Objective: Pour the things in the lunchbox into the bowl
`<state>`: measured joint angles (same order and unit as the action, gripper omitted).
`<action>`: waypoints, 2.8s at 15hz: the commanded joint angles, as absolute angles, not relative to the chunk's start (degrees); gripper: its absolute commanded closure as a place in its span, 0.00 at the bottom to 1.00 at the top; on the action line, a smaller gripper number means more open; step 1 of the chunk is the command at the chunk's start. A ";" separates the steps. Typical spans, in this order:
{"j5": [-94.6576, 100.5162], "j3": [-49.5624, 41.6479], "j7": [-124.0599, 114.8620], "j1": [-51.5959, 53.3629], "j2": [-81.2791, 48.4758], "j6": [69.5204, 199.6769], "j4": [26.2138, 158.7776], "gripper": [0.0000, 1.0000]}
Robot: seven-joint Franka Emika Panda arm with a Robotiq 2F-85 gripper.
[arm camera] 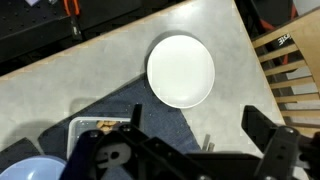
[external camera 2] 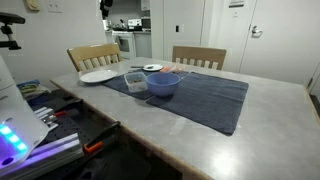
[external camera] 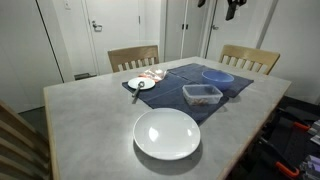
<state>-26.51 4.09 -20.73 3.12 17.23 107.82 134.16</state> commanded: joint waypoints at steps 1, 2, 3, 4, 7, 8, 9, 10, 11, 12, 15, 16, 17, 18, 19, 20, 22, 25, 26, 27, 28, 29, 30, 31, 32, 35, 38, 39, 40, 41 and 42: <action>-27.84 4.03 -22.53 2.35 11.69 111.98 132.49 0.00; -28.03 3.89 -22.72 2.42 10.46 113.08 132.36 0.00; -28.28 3.71 -22.70 2.45 9.01 113.86 132.03 0.00; -28.03 3.72 -23.45 2.38 7.68 114.96 131.79 0.00; -26.92 3.67 -26.46 2.33 3.33 116.99 130.40 0.00; -27.30 3.52 -26.77 2.43 2.22 117.53 130.18 0.00; -27.61 3.43 -27.10 2.52 1.18 118.34 130.06 0.00; -27.69 3.39 -27.43 2.59 0.02 119.72 130.04 0.00; -27.72 3.46 -27.88 2.74 -0.73 121.21 130.23 0.00; -27.58 3.47 -28.50 2.83 -1.57 122.96 130.42 0.00; -27.77 3.33 -29.74 2.95 -3.76 127.40 131.06 0.00; -27.67 3.29 -29.91 2.97 -4.46 128.16 131.03 0.00; -27.80 3.27 -29.52 2.96 -5.33 128.22 130.92 0.00; -27.98 3.29 -28.87 2.95 -6.20 128.14 130.76 0.00; -27.98 3.27 -28.37 2.90 -7.05 127.58 130.61 0.00; -28.38 3.21 -27.80 2.76 -7.86 127.01 130.38 0.00; -36.75 3.78 -19.35 1.62 -8.57 122.28 128.82 0.00; -35.04 3.26 -21.39 2.84 -7.65 124.29 130.36 0.00; -35.31 3.25 -21.14 2.80 -7.73 124.01 130.11 0.00; -33.07 3.42 -22.84 3.46 -7.97 124.13 129.69 0.00; -30.54 3.46 -24.90 4.08 -8.40 125.03 129.63 0.00; -27.84 3.46 -26.57 4.55 -8.79 125.56 129.59 0.00; -24.80 3.46 -28.39 5.00 -9.21 125.99 129.64 0.00; -22.15 3.40 -29.98 5.38 -9.61 125.83 129.54 0.00; -20.00 3.41 -31.54 5.83 -9.98 126.09 129.58 0.00; -15.29 3.27 -34.40 6.77 -11.43 127.32 129.88 0.00; -11.05 2.65 -37.32 7.22 -12.92 129.33 130.34 0.00; -9.91 2.47 -37.91 7.16 -13.40 129.87 130.51 0.00; -8.63 2.18 -38.59 7.10 -14.16 130.52 130.37 0.00; -6.62 1.78 -39.09 7.19 -14.60 130.63 130.37 0.00; -4.70 1.33 -39.79 7.31 -15.00 131.03 130.33 0.00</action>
